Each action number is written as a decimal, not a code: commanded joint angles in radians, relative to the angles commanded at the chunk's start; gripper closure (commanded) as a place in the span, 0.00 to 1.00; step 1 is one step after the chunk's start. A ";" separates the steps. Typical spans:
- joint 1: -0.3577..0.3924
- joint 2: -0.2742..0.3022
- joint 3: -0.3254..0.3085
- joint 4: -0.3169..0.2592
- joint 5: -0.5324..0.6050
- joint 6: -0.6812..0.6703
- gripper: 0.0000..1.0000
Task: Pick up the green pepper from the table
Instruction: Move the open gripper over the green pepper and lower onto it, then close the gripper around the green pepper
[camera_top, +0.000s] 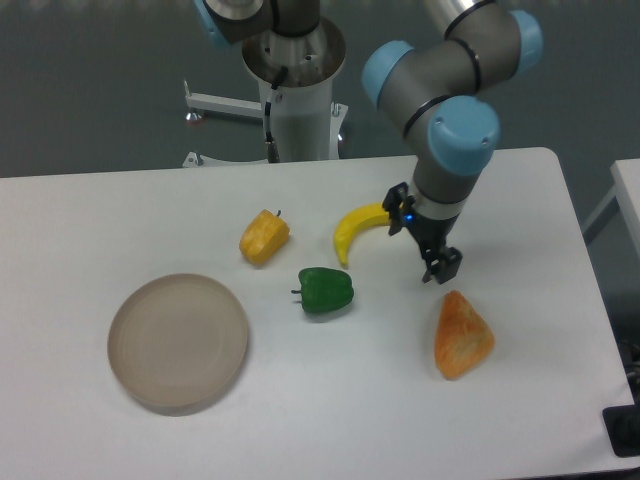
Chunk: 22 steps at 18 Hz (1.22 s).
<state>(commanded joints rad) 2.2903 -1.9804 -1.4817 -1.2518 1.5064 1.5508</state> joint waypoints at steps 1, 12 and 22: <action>-0.012 0.000 -0.009 0.000 0.000 -0.002 0.00; -0.117 -0.044 -0.055 0.038 0.003 0.018 0.00; -0.141 -0.089 -0.061 0.066 0.002 0.037 0.00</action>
<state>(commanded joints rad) 2.1491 -2.0693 -1.5432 -1.1858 1.5079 1.5875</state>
